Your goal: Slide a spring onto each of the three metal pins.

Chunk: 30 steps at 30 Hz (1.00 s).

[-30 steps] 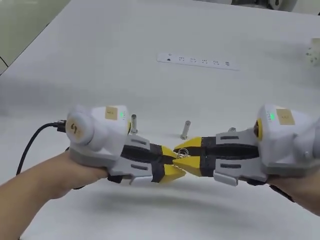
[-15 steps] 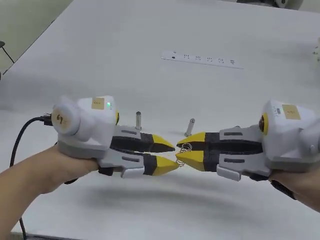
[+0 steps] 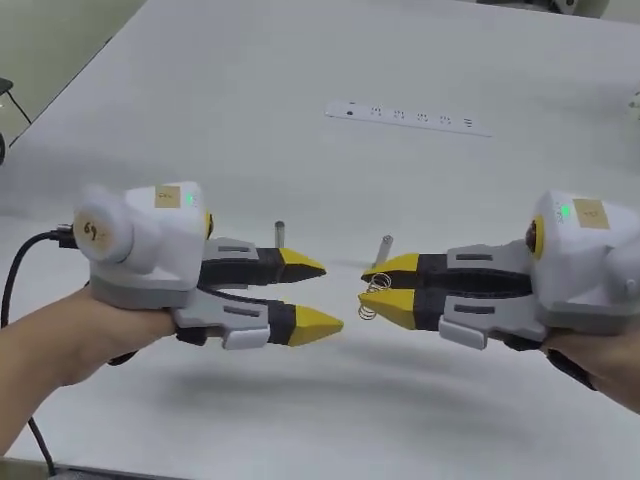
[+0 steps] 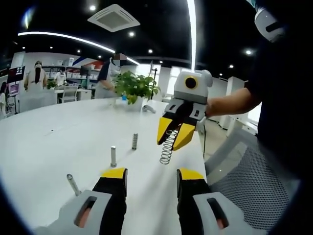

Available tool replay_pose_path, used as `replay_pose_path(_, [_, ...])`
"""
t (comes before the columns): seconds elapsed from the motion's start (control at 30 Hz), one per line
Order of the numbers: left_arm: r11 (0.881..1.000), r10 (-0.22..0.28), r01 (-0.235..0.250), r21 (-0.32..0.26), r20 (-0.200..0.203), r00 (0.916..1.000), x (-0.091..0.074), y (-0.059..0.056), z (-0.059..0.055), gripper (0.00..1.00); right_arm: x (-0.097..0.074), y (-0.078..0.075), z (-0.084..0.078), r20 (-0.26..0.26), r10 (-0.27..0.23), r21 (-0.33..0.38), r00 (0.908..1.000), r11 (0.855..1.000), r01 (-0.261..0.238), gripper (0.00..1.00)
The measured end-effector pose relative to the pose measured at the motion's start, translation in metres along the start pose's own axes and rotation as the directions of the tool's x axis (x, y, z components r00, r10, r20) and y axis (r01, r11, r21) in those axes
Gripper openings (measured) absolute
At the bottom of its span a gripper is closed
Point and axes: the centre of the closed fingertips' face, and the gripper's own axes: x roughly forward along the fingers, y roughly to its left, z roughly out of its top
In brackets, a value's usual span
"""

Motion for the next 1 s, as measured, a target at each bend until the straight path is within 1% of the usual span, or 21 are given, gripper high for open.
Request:
replay_pose_path(0.07, [1.0, 0.021, -0.021, -0.004, 0.0, 0.9998, -0.004, 0.004, -0.002, 0.4, -0.001, -0.001, 0.0, 0.006, -0.004, 0.007, 1.0, 1.0, 0.004, 0.07])
replay_pose_path(0.13, [0.999, 0.04, -0.04, -0.003, -0.004, 0.9992, -0.009, 0.007, -0.004, 0.45, -0.001, -0.003, -0.001, 0.001, -0.012, 0.003, 0.9999, 1.0, 0.012, 0.07])
replay_pose_path(0.23, [0.998, 0.065, -0.065, -0.013, 0.003, 0.9979, -0.016, 0.011, -0.004, 0.52, -0.002, -0.005, -0.001, 0.004, -0.02, 0.008, 0.9998, 1.0, 0.02, 0.07])
replay_pose_path(0.37, [0.996, 0.091, -0.091, -0.02, 0.003, 0.9959, -0.025, 0.017, -0.006, 0.6, -0.003, -0.008, -0.002, 0.001, -0.028, 0.009, 0.9996, 1.0, 0.028, 0.07])
replay_pose_path(0.47, [0.994, 0.11, -0.111, -0.024, -0.006, 0.9939, -0.032, 0.022, -0.01, 0.63, -0.003, -0.01, -0.003, -0.005, -0.033, 0.007, 0.9994, 0.999, 0.033, 0.07])
replay_pose_path(0.57, [0.992, 0.124, -0.125, -0.031, -0.006, 0.9922, -0.036, 0.025, -0.011, 0.7, -0.003, -0.011, -0.004, -0.011, -0.036, 0.001, 0.9993, 0.999, 0.036, 0.07])
replay_pose_path(0.67, [0.989, 0.144, -0.144, -0.033, -0.01, 0.9895, -0.041, 0.029, -0.013, 0.76, -0.003, -0.013, -0.005, -0.015, -0.043, -0.001, 0.999, 0.999, 0.043, 0.07])
replay_pose_path(0.77, [0.984, 0.17, -0.171, -0.041, -0.019, 0.9853, -0.046, 0.033, -0.018, 0.84, -0.004, -0.017, -0.008, -0.027, -0.052, 0.0, 0.9983, 0.999, 0.052, 0.08])
replay_pose_path(0.8, [0.983, 0.178, -0.179, -0.043, -0.021, 0.9837, -0.048, 0.034, -0.019, 0.88, -0.004, -0.018, -0.008, -0.029, -0.054, 0.0, 0.9981, 0.999, 0.054, 0.08])
replay_pose_path(0.87, [0.981, 0.187, -0.188, -0.049, -0.028, 0.982, -0.049, 0.035, -0.022, 0.93, -0.004, -0.018, -0.009, -0.035, -0.052, -0.006, 0.998, 0.999, 0.052, 0.08])
replay_pose_path(0.97, [0.978, 0.202, -0.203, -0.055, -0.024, 0.9791, -0.052, 0.037, -0.022, 0.98, -0.003, -0.019, -0.009, -0.037, -0.05, -0.007, 0.9981, 0.999, 0.05, 0.08])
replay_pose_path(1.0, [0.977, 0.204, -0.205, -0.056, -0.023, 0.9787, -0.053, 0.038, -0.021, 0.98, -0.003, -0.019, -0.01, -0.039, -0.052, -0.009, 0.9979, 0.999, 0.051, 0.08])
